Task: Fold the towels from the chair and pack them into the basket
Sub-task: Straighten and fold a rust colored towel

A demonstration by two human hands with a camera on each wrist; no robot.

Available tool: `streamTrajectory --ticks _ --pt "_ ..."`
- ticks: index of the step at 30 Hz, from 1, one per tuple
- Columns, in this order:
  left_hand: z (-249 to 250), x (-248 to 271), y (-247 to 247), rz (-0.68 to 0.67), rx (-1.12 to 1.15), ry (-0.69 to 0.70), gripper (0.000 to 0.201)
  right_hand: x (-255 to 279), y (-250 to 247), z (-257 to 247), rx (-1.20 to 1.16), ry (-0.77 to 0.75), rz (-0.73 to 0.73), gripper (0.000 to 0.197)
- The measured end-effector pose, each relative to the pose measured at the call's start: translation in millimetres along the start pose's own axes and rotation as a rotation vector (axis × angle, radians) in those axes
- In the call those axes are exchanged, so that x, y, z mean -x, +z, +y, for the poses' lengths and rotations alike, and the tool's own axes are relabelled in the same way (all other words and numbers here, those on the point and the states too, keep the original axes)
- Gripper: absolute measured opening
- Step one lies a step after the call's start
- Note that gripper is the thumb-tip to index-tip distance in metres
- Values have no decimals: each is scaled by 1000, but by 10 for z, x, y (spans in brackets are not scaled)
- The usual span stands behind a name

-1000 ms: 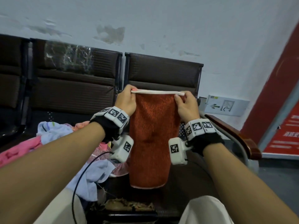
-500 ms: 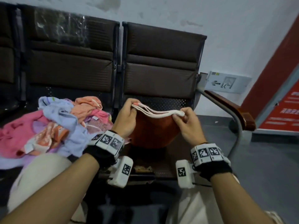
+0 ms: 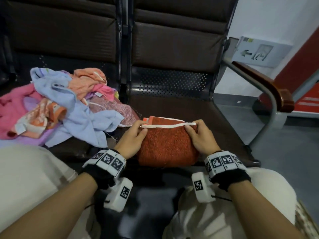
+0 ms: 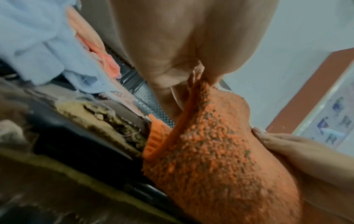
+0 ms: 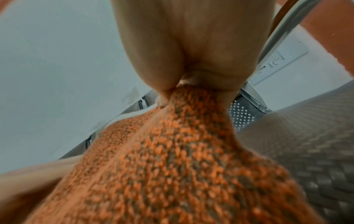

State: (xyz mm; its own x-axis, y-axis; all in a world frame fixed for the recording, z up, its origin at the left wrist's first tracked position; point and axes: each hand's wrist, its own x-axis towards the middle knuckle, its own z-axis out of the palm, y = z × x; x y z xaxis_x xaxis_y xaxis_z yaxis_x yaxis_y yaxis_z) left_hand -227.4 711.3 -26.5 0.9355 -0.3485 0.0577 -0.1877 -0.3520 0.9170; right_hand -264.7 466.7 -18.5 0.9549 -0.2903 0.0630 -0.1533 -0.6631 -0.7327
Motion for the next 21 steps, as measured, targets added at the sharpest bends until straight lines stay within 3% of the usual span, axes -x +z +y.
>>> streamTrajectory --ticks 3,5,10,14,16,18,21 --pt "-94 -190 54 -82 271 -124 33 -253 35 57 -14 87 -55 22" --pt "-127 -381 70 -84 309 -118 51 -451 50 77 -25 124 -62 24" --pt "-182 -974 53 29 91 -60 59 -895 115 118 -19 172 11 25" --pt "-345 -1168 174 -63 -126 -134 59 -978 152 137 59 346 -104 35" --pt "-419 -1164 227 -89 -174 -184 63 -901 123 107 214 211 -111 38" --pt "-427 -1139 229 -82 -178 -210 68 -772 57 9 313 -20 -110 26" --pt "-363 -1030 172 -68 -184 -222 73 -529 -35 -162 317 -130 -369 22"
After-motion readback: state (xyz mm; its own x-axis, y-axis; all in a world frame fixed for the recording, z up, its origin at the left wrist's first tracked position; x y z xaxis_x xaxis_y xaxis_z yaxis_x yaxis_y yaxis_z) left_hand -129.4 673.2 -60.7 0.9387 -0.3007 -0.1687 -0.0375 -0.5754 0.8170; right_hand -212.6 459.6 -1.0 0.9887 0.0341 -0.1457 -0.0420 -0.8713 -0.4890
